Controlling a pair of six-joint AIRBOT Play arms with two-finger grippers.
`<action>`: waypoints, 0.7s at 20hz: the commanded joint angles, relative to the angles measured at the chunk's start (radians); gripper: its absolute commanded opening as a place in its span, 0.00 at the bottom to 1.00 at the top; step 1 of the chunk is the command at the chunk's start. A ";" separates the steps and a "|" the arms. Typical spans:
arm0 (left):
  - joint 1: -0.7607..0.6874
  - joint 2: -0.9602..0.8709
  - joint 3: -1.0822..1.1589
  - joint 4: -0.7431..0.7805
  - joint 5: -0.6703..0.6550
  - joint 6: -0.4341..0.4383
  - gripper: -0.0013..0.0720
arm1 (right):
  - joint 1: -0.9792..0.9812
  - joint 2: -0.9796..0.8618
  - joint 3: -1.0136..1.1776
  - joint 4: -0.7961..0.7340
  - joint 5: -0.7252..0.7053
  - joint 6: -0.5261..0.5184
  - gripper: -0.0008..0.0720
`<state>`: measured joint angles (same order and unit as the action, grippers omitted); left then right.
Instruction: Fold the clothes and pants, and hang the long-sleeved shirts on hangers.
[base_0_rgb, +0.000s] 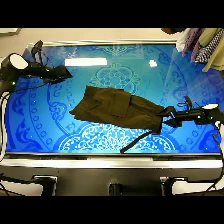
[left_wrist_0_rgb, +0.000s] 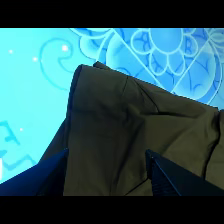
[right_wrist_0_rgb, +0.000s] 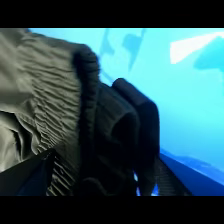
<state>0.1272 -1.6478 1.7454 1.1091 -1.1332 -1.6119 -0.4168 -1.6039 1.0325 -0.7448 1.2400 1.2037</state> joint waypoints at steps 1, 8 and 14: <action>-0.003 -0.005 0.000 0.002 0.000 -0.001 0.76 | 0.005 -0.024 -0.010 0.018 -0.017 -0.006 0.97; -0.003 -0.009 0.000 0.002 0.000 -0.003 0.76 | 0.173 -0.024 -0.035 0.055 -0.123 -0.006 0.87; -0.012 -0.013 0.000 -0.021 -0.001 -0.003 0.54 | 0.214 0.003 -0.018 0.079 -0.143 0.062 0.07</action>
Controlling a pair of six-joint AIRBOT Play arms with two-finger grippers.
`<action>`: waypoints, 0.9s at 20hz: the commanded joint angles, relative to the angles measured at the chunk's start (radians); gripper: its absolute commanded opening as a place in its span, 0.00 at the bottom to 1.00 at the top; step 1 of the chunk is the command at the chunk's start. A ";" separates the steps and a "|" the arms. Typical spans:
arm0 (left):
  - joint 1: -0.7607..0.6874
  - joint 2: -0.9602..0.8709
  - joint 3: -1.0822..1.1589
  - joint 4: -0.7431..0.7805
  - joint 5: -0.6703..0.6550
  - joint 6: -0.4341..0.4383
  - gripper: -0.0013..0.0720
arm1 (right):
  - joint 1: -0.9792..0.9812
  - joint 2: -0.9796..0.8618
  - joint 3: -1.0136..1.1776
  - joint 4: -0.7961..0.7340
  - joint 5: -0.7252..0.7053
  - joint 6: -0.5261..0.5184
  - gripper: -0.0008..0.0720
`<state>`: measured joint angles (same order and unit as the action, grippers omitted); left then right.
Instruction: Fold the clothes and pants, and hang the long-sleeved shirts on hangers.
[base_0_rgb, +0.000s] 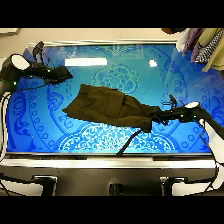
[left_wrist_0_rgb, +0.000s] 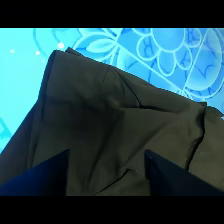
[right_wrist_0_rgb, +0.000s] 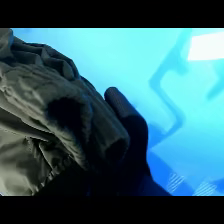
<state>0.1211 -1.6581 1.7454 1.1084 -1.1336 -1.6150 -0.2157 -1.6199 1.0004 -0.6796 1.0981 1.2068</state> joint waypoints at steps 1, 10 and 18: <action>-0.017 -0.010 0.000 -0.045 -0.001 0.000 0.22 | 0.011 0.035 0.043 -0.042 0.041 0.118 0.07; -0.394 -0.230 0.000 -0.257 0.107 -0.084 0.03 | 0.008 0.198 0.451 -0.531 0.526 0.485 0.07; -0.685 -0.356 0.001 -0.361 0.267 -0.190 0.03 | 0.008 0.249 0.692 -0.558 0.701 0.504 0.07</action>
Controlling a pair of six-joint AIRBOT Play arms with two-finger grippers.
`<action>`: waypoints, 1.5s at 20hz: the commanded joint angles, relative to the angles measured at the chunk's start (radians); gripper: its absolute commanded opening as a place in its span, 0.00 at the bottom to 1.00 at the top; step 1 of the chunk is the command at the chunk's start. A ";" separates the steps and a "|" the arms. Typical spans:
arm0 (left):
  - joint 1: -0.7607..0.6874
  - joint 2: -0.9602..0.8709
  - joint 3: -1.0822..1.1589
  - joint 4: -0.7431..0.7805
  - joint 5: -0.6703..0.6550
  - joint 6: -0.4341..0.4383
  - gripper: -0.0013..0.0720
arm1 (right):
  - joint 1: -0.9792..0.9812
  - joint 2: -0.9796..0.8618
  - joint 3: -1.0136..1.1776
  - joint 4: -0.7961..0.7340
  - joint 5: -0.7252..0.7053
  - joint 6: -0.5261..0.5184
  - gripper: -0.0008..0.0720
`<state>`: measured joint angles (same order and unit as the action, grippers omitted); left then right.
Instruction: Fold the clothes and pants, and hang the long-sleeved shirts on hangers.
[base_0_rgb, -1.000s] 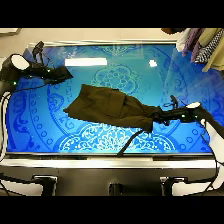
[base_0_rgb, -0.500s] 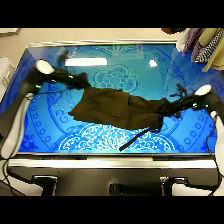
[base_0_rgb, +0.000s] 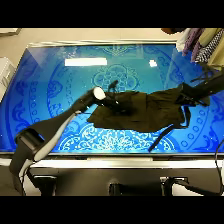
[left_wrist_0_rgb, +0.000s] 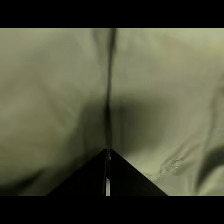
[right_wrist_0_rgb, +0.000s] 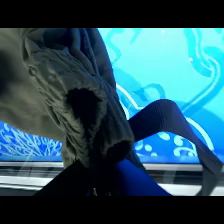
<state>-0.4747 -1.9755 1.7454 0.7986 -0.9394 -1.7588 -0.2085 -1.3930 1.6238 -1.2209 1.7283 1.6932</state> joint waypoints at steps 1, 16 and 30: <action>-0.111 -0.050 0.001 -0.051 0.085 -0.064 0.03 | 0.001 0.038 0.074 -0.016 0.077 0.017 0.07; -0.232 -0.183 0.148 -0.050 0.214 -0.231 0.03 | 0.001 0.092 0.073 0.064 0.045 0.100 0.07; -0.157 -0.089 0.161 0.013 0.235 -0.179 0.03 | 0.001 0.092 0.073 -0.095 0.029 0.138 0.07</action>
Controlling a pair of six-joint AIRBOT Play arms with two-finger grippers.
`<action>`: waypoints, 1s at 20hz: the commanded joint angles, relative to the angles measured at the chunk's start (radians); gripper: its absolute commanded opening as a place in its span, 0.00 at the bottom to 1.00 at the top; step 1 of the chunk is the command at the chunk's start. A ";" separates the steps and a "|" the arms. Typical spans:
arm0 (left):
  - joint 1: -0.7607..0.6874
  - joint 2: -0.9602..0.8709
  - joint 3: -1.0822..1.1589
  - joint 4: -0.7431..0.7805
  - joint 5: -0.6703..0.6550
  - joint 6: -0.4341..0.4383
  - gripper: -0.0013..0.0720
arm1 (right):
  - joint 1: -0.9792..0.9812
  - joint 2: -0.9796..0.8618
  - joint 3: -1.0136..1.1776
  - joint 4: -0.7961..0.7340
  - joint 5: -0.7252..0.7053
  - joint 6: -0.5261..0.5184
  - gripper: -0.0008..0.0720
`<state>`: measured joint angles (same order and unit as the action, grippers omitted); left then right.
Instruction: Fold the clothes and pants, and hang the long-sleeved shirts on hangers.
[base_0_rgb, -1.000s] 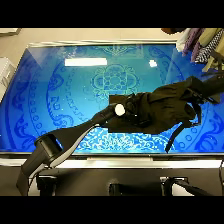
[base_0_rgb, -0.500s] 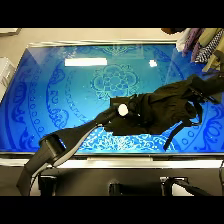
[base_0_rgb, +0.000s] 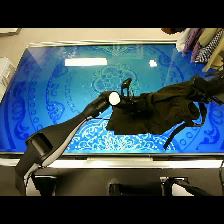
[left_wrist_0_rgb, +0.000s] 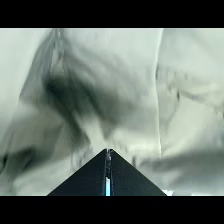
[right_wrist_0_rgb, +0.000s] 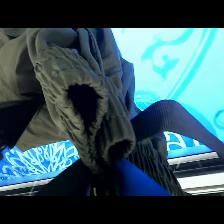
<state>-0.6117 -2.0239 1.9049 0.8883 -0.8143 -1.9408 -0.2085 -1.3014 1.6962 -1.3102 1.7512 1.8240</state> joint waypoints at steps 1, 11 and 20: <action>-0.036 -0.065 0.001 -0.093 0.153 0.003 0.03 | 0.001 0.001 0.001 -0.001 0.008 0.007 0.07; -0.114 -0.168 0.009 -0.109 0.299 -0.138 0.03 | 0.001 0.001 0.000 0.002 0.006 0.041 0.07; -0.026 -0.105 0.054 -0.075 0.064 -0.135 0.03 | 0.002 0.001 0.000 -0.005 -0.008 0.068 0.07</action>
<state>-0.6846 -2.1750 1.9533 0.7811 -0.6178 -2.0766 -0.2081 -1.3014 1.6962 -1.3113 1.7573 1.8706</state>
